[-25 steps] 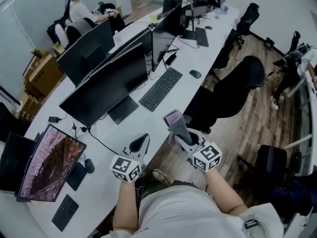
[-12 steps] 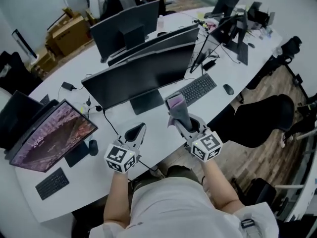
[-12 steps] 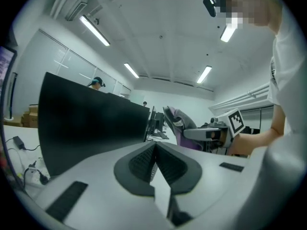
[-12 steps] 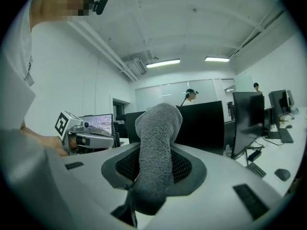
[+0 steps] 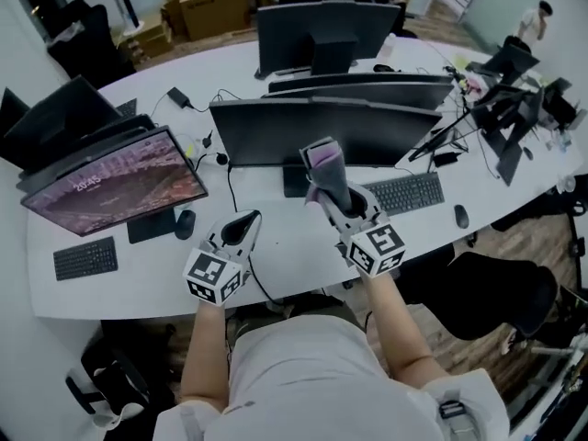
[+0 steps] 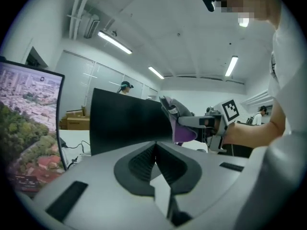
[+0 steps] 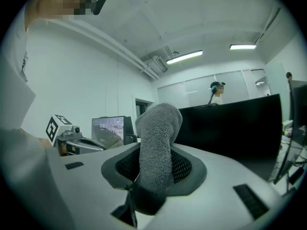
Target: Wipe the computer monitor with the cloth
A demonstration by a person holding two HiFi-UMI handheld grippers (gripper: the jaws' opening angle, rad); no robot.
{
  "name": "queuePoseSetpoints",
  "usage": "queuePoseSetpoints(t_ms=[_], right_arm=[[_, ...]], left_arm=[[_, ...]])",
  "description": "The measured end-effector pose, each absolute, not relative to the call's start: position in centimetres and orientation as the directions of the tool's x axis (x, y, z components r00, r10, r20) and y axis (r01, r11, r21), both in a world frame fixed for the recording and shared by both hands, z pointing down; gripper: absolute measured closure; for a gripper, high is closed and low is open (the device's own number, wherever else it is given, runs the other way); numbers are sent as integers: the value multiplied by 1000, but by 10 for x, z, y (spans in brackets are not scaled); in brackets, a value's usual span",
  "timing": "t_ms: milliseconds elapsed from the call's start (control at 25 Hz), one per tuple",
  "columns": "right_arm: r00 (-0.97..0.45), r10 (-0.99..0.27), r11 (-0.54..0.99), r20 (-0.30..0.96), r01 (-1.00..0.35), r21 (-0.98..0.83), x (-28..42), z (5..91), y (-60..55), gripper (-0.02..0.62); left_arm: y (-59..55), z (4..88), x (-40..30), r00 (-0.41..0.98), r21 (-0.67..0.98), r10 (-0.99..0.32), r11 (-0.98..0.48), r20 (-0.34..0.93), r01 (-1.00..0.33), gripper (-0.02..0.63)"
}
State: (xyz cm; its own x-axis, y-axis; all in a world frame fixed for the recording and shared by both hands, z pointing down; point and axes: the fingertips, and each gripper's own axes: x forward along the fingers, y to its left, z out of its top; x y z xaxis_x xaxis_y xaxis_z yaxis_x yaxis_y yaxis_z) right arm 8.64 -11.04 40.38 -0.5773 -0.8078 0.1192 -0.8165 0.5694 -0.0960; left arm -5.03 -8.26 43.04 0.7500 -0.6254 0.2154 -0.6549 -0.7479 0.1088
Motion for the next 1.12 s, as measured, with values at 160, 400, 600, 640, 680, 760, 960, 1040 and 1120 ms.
queuePoseSetpoints(t_ms=[160, 400, 600, 640, 680, 760, 960, 1040, 1120], right_arm=[[-657, -746, 652, 113, -754, -78, 62, 392, -142, 465], [-723, -685, 722, 88, -690, -50, 21, 364, -181, 465], [-753, -654, 754, 69, -657, -25, -18, 340, -206, 465], [-757, -650, 758, 67, -653, -18, -26, 336, -210, 465], [-759, -648, 760, 66, -650, -10, -34, 332, -214, 465], [-759, -648, 761, 66, -649, 11, -47, 325, -223, 465], [-736, -674, 739, 66, -672, 51, -73, 310, -246, 465], [-716, -694, 720, 73, -692, 63, -81, 307, -257, 465], [-697, -712, 702, 85, -709, 68, -87, 307, -266, 465]], left_arm=[[-90, 424, -70, 678, 111, -702, -672, 218, -732, 607], [-100, 414, -97, 600, 102, -772, -593, 208, -799, 607], [-108, 408, -113, 569, 88, -795, -564, 209, -821, 607], [-110, 406, -117, 565, 86, -798, -561, 210, -824, 607], [-111, 404, -121, 562, 84, -800, -558, 209, -826, 607], [-114, 400, -128, 558, 80, -804, -554, 205, -829, 607], [-123, 391, -150, 546, 74, -814, -543, 196, -836, 607], [-128, 389, -159, 547, 74, -814, -544, 195, -836, 607], [-132, 388, -165, 552, 73, -810, -549, 198, -833, 607]])
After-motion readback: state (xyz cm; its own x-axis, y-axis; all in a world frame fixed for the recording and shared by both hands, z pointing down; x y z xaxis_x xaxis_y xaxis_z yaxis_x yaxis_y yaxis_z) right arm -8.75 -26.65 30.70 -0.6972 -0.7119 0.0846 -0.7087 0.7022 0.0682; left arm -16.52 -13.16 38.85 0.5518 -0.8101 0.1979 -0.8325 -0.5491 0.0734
